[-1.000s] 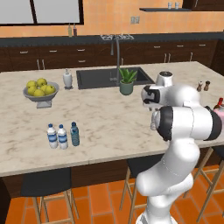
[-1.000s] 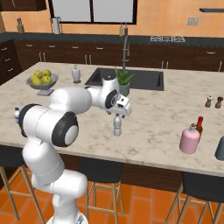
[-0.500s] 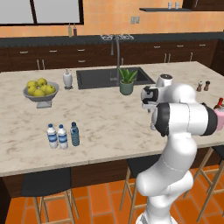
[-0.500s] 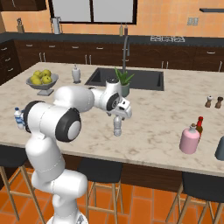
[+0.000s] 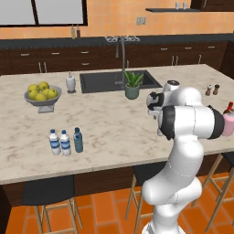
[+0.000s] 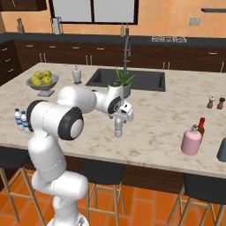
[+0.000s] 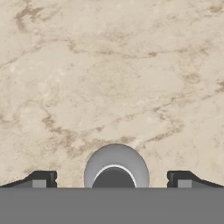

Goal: Move the plastic bottles in the middle to the plastics group, and the glass bottles in the middle to the glass group.

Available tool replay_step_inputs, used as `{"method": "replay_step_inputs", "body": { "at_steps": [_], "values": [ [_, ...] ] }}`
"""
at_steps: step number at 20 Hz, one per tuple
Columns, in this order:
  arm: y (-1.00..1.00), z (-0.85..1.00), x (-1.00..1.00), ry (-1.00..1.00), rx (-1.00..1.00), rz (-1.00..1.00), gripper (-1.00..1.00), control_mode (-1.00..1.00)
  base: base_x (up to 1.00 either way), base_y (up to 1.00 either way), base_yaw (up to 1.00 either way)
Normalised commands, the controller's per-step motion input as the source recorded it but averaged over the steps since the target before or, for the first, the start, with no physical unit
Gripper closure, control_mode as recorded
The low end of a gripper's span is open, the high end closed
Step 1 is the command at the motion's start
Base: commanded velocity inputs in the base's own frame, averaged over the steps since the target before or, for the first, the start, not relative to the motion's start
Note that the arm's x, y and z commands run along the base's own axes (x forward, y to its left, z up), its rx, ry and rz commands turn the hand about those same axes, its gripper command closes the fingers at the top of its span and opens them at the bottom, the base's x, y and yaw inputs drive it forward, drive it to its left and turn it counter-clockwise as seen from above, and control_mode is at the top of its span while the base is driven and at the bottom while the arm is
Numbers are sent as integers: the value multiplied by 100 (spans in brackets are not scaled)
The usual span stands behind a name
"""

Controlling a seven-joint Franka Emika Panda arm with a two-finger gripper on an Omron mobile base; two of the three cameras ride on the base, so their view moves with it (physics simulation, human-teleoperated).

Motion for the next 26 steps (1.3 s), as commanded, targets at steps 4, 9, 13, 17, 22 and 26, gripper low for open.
{"method": "replay_step_inputs", "body": {
  "at_steps": [4,9,13,17,22,26],
  "values": [
    [0,-7,6,0,0,0,-100,-100,0,0,0],
    [0,-21,0,-1,0,3,100,-100,0,0,0],
    [0,-28,0,-14,-7,5,100,-100,0,0,0],
    [0,7,-40,-20,0,30,100,-100,0,0,0],
    [27,33,-62,-3,0,33,100,-100,0,0,0],
    [65,39,-42,7,0,29,100,-100,0,0,0]
  ]
}}
